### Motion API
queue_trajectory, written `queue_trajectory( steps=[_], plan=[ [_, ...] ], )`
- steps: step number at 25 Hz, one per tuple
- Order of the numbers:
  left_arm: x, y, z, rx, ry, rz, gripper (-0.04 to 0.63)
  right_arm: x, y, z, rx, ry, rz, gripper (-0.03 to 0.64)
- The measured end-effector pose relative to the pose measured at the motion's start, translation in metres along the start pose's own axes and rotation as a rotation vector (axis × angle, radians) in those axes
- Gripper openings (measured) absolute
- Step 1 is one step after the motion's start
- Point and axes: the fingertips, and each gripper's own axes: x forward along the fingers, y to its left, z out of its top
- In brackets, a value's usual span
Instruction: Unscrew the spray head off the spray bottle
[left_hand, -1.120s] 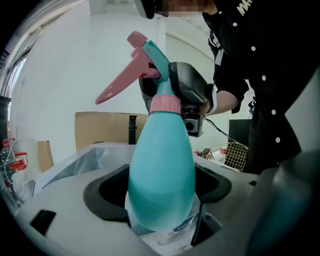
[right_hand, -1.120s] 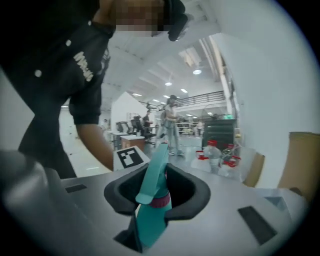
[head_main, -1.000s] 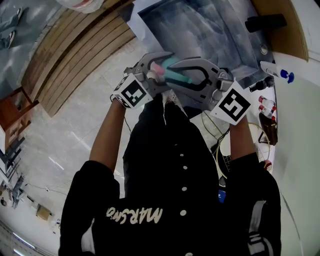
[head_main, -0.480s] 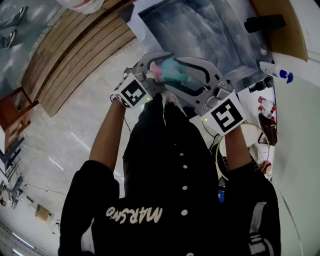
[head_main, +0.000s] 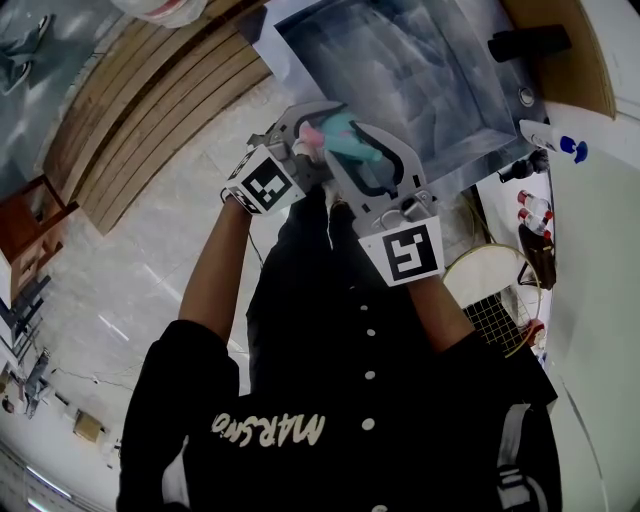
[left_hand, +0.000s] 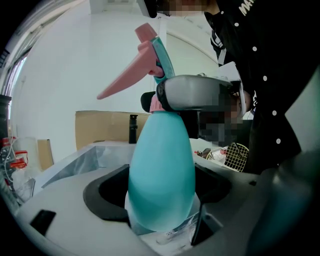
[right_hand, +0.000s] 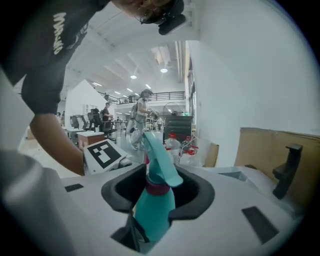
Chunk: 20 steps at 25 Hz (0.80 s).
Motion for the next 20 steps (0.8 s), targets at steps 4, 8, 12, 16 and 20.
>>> queue_trajectory(
  steps=[4,8,12,16,20],
  plan=[
    [-0.001,0.001,-0.001,-0.005,0.007,-0.002,0.396,-0.001,0.009,-0.001,-0.127,-0.024,0.241,0.161],
    [0.0,0.0,0.0,0.008,0.003,-0.014,0.396,-0.006,0.014,-0.002,-0.182,-0.055,0.532,0.16],
    [0.001,0.0,0.0,0.008,0.005,-0.024,0.396,-0.008,0.015,0.0,-0.143,-0.073,0.741,0.158],
    [0.001,0.0,0.001,0.009,0.001,-0.022,0.396,-0.008,0.015,-0.004,-0.104,-0.036,0.801,0.163],
    [-0.001,0.0,-0.001,0.002,0.006,-0.024,0.396,-0.007,0.009,-0.005,-0.095,-0.023,0.728,0.225]
  ],
)
